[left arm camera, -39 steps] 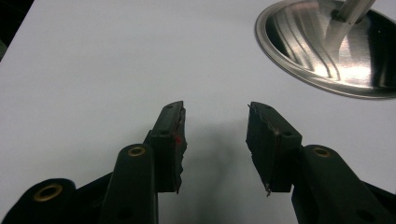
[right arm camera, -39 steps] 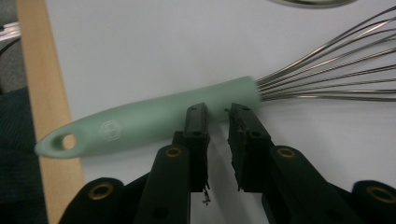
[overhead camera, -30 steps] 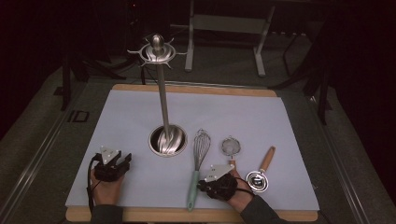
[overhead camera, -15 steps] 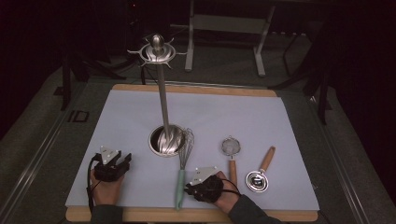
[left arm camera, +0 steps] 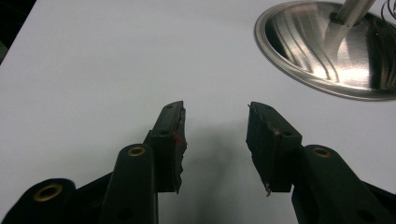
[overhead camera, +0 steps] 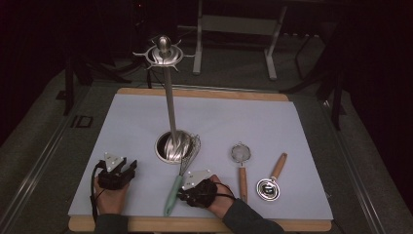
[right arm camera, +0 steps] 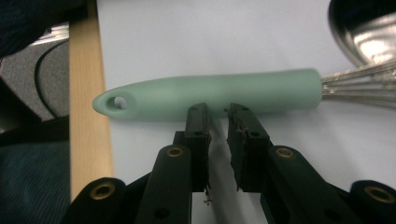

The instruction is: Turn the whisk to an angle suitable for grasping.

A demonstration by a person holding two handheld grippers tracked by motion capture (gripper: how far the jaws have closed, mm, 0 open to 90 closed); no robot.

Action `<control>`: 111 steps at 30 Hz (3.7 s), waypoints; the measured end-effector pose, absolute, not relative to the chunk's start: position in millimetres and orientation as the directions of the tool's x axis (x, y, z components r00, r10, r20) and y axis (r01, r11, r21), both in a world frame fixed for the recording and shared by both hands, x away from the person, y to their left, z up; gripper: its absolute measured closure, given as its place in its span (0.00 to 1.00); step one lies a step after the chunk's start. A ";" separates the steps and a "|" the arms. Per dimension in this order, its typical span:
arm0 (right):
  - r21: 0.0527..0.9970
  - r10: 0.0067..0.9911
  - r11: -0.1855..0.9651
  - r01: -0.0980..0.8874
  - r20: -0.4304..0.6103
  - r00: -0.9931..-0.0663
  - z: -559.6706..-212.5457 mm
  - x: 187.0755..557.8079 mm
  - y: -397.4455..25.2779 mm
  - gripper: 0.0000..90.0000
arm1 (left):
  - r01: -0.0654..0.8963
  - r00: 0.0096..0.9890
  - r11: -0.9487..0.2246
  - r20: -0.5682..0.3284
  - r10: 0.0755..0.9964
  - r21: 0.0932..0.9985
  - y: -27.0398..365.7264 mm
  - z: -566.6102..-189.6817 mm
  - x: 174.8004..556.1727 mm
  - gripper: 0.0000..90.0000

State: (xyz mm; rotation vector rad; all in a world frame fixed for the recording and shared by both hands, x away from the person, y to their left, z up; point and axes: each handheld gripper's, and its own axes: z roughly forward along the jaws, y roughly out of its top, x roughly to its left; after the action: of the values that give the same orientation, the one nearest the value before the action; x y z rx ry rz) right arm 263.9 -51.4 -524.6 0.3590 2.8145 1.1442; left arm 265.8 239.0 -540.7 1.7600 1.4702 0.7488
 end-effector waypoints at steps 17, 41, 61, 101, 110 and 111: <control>0.719 0.326 0.661 0.215 -0.017 -0.945 -521.1 296.9 -1.7 0.88 | 0.568 0.188 -0.101 -0.009 0.982 0.817 239.0 -540.6 265.7 0.63; 0.671 0.511 0.669 0.320 -0.103 -0.853 -511.9 347.8 -19.7 0.84 | 0.569 0.186 -0.096 -0.014 0.982 0.817 239.3 -540.6 265.7 0.63; 0.685 0.463 0.672 0.282 -0.091 -0.882 -485.5 336.1 -71.1 0.77 | 0.568 0.185 -0.095 -0.014 0.983 0.818 239.1 -540.6 265.6 0.63; 0.593 0.412 0.764 0.255 -0.145 -0.900 -482.3 348.4 -125.6 0.77 | 0.573 0.185 -0.103 -0.006 0.983 0.813 238.4 -540.7 266.0 0.63; 0.589 0.444 0.760 0.275 -0.162 -0.881 -480.7 350.3 -137.5 0.79 | 0.573 0.185 -0.103 -0.006 0.983 0.813 238.4 -540.7 266.1 0.63; 0.599 0.449 0.751 0.279 -0.152 -0.880 -480.1 349.4 -137.6 0.79 | 0.575 0.184 -0.104 -0.004 0.983 0.811 238.3 -540.7 266.2 0.63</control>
State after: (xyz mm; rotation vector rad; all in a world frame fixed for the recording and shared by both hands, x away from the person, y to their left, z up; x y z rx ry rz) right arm 349.4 -137.6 -480.1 0.5676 2.6630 0.8445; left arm 266.2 238.3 -540.7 1.7708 1.4735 0.7501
